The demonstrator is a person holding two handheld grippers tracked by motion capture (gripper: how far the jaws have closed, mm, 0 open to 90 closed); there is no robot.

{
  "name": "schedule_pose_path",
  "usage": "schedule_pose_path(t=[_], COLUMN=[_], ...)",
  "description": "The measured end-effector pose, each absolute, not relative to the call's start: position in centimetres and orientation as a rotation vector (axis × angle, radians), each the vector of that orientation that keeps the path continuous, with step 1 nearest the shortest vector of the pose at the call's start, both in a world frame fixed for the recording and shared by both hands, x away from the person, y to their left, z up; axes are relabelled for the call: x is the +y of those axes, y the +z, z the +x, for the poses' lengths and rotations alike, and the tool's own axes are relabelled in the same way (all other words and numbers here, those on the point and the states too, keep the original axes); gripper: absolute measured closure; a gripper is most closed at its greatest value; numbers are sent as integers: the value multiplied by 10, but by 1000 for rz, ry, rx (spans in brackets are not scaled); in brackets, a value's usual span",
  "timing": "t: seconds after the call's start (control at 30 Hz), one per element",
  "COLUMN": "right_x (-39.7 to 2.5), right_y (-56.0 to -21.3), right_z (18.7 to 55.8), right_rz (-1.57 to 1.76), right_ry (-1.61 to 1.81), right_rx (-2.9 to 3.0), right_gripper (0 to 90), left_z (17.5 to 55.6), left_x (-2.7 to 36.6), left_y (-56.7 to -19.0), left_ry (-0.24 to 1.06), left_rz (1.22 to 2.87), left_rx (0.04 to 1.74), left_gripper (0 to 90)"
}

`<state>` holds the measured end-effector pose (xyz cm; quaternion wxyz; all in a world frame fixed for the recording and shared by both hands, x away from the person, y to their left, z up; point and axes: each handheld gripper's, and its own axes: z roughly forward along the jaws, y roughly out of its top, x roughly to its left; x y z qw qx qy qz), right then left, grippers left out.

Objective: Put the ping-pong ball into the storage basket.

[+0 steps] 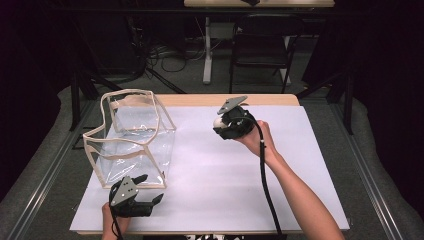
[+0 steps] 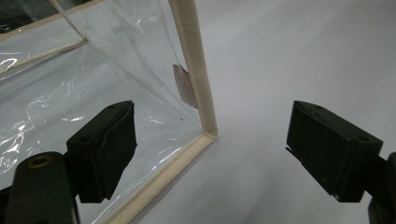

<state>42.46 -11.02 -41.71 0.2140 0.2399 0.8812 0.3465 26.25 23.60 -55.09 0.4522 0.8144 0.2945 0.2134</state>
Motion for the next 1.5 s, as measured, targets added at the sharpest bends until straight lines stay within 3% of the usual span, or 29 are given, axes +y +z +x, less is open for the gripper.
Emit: schedule_pose_path(t=[1.5], right_x=[-110], right_y=[-395], right_z=[433], right_rz=[644], right_ry=[958], right_rx=[2421], right_gripper=[508], left_z=[262], left_x=[236], left_y=[-551], left_ry=[525], left_rz=[2011], left_rx=[727], left_gripper=[161])
